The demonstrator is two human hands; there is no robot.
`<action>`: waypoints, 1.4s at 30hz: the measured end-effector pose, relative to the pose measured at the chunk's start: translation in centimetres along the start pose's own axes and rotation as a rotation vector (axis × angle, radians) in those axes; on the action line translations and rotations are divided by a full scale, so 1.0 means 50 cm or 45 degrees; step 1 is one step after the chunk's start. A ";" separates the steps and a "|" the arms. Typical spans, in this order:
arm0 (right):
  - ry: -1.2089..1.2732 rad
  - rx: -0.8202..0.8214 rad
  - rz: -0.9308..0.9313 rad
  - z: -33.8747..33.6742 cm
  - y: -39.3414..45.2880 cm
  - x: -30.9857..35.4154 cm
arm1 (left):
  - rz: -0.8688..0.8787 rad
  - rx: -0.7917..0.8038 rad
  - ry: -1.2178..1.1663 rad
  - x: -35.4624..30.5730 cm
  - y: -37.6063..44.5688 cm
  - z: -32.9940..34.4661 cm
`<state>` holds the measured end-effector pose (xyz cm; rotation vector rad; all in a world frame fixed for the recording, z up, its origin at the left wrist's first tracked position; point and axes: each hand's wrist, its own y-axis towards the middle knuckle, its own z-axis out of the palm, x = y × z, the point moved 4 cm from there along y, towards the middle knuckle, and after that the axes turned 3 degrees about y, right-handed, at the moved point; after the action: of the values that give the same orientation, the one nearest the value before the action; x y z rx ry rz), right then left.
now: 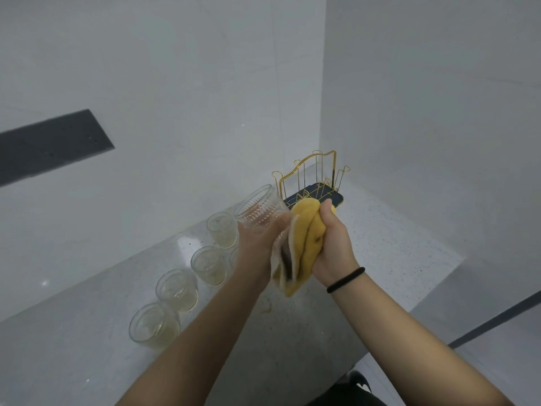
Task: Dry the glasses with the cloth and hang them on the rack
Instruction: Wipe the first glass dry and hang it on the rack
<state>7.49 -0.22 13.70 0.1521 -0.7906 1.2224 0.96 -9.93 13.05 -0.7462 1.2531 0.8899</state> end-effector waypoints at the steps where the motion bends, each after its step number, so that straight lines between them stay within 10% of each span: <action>1: -0.067 0.013 -0.004 -0.001 -0.003 0.002 | -0.025 0.028 0.003 -0.001 -0.003 -0.002; 10: -1.439 0.043 -0.714 0.035 -0.007 0.050 | -0.399 0.579 0.126 -0.014 -0.030 -0.018; 18: -1.226 0.027 -0.812 0.032 -0.008 0.057 | -0.690 0.776 -0.371 -0.003 -0.058 -0.020; 25: -1.196 -0.352 -0.883 0.029 0.022 0.086 | -0.147 0.142 0.367 0.004 -0.042 -0.026; 31: -1.002 -0.113 -1.085 0.033 0.005 0.081 | -0.640 0.500 -0.697 -0.004 -0.043 -0.015; 38: -0.970 -0.378 -1.014 0.014 0.032 0.075 | -0.179 0.099 0.071 0.009 -0.030 -0.009; 42: -0.991 -0.244 -1.124 0.017 0.020 0.076 | -0.654 0.327 -0.516 -0.007 -0.027 -0.005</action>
<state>6.67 2.69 16.36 0.7617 -1.3094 0.2090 2.01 -10.85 13.34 -0.6027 0.7443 0.4174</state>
